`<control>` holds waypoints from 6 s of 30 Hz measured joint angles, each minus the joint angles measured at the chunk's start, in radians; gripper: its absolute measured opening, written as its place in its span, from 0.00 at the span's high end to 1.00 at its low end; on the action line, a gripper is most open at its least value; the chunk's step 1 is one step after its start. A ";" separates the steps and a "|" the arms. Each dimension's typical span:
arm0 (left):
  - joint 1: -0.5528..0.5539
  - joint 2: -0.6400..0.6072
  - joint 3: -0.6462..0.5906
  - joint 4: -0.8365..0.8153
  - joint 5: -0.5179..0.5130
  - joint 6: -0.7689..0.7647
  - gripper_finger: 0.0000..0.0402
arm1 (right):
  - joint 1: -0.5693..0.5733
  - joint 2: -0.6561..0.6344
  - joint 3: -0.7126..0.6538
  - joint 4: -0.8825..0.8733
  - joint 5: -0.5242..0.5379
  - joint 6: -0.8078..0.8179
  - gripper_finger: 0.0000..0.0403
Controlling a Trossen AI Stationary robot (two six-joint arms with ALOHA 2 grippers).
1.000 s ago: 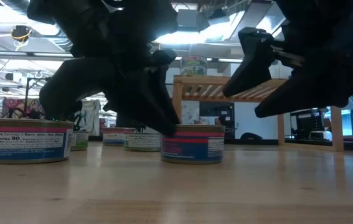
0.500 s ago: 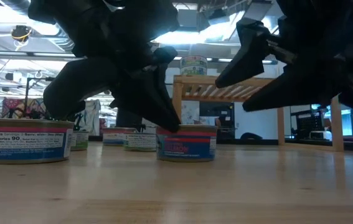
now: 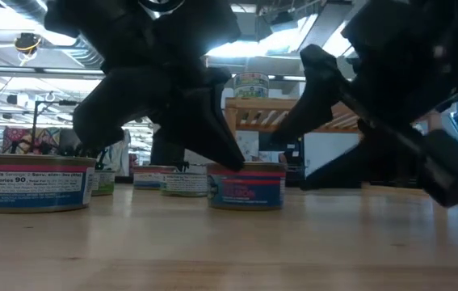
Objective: Stack canned seafood by type on shelf
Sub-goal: Put the blue pink tuna can on the shelf
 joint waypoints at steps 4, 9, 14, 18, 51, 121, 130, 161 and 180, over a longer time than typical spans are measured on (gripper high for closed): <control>0.000 0.000 0.000 0.018 -0.001 -0.015 1.00 | 0.001 0.020 0.000 0.009 0.004 -0.036 0.33; 0.000 0.000 0.000 0.023 -0.003 -0.043 1.00 | 0.001 0.044 0.001 0.031 0.068 -0.040 0.33; 0.000 0.000 0.000 0.025 -0.005 -0.068 1.00 | 0.001 0.048 0.002 0.048 0.096 -0.043 0.33; 0.004 0.000 0.000 0.032 -0.005 -0.086 1.00 | 0.002 0.048 0.002 0.047 0.095 -0.078 0.33; 0.022 -0.002 0.002 0.100 -0.007 -0.134 1.00 | 0.002 0.048 0.002 0.034 0.123 -0.101 0.33; 0.022 -0.332 0.003 0.036 0.018 -0.200 0.66 | 0.022 -0.076 0.065 -0.126 0.401 -0.143 0.53; 0.024 -0.462 0.003 -0.021 0.000 -0.197 0.68 | 0.020 -0.335 0.065 -0.413 0.629 -0.173 0.53; 0.330 -0.204 0.002 0.769 0.016 0.069 0.68 | -0.718 -0.679 0.066 -0.651 0.289 -0.374 0.51; 0.534 0.085 0.335 0.636 0.069 -0.208 0.68 | -0.807 -0.680 0.065 -0.662 0.186 -0.406 0.50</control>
